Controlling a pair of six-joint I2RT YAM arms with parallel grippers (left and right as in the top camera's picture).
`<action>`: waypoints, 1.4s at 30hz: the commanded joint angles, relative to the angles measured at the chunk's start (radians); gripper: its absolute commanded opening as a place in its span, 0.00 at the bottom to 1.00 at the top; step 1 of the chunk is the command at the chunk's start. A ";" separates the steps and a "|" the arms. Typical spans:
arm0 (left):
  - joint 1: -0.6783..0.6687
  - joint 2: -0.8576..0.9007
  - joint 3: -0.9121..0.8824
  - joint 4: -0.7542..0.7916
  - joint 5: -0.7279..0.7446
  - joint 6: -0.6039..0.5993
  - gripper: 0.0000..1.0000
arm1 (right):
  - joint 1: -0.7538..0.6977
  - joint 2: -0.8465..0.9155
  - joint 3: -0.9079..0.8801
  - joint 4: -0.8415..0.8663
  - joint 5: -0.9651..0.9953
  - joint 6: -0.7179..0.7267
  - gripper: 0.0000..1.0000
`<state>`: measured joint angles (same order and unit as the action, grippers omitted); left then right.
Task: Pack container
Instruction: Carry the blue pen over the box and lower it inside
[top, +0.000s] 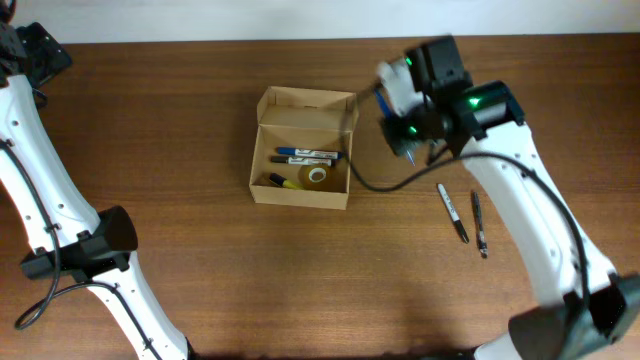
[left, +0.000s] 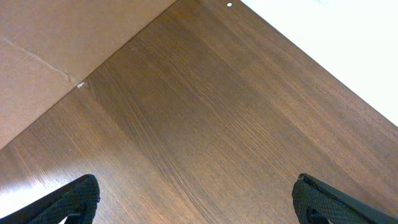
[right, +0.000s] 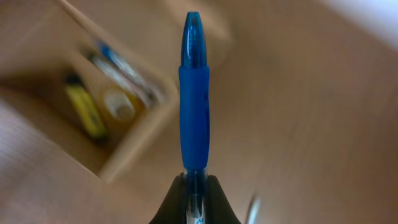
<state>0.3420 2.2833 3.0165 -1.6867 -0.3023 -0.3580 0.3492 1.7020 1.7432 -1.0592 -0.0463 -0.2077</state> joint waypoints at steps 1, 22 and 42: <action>0.004 -0.021 0.007 0.000 0.003 0.012 1.00 | 0.112 -0.027 0.075 0.071 0.058 -0.300 0.04; 0.004 -0.021 0.007 0.000 0.003 0.012 1.00 | 0.245 0.388 0.075 0.178 -0.034 -0.622 0.04; 0.004 -0.021 0.007 0.000 0.003 0.012 1.00 | 0.299 0.492 0.097 0.081 -0.003 -0.489 0.57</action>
<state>0.3416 2.2833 3.0165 -1.6867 -0.3023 -0.3580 0.6434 2.2070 1.8168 -0.9527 -0.0841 -0.7433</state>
